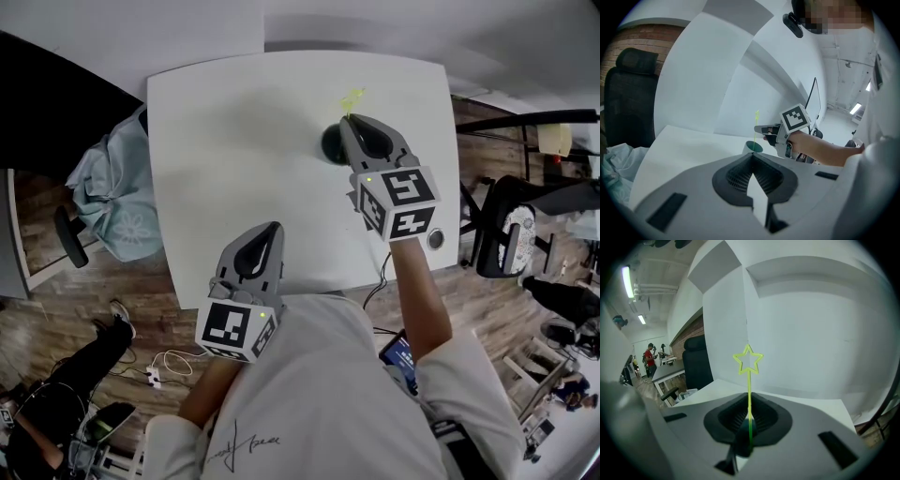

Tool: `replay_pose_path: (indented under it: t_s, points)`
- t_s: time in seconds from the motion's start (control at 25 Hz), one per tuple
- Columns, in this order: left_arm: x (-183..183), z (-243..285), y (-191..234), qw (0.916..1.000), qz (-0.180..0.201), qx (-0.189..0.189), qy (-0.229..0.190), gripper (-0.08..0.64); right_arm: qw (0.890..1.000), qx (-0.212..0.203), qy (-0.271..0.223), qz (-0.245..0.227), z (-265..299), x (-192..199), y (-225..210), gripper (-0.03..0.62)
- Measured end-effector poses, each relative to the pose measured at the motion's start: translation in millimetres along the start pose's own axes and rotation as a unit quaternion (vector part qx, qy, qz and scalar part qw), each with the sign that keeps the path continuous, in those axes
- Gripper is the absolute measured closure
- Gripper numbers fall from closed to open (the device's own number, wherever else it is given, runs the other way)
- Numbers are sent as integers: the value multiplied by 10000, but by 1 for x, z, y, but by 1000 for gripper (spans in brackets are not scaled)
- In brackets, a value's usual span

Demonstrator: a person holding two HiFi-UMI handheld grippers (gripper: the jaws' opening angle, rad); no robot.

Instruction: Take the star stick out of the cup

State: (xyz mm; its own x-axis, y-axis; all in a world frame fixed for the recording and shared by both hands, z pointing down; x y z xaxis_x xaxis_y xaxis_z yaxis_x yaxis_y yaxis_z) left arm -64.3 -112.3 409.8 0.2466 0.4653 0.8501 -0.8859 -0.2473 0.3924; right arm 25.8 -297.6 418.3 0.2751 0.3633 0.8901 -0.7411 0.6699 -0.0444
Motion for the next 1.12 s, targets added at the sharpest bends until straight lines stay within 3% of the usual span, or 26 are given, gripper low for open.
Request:
replay_pose_path:
  t_s: [1.12]
  points:
    - [-6,-19,-22,9992,320,70,-247,557,9973,42,-729,-24,-43,-44,6,565]
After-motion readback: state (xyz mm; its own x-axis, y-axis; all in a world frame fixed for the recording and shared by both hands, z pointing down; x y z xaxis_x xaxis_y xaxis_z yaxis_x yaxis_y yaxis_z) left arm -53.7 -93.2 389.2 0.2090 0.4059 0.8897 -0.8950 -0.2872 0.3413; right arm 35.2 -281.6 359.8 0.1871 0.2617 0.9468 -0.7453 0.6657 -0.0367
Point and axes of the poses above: the fingertips, and each gripper's own axes: z forward along the fingers, y to its left, x out of its underside, the point moved 2 cm from there along -z, backward along the fingers, and after that the axes turned 3 degrees about -y, right-handed, at the moved point
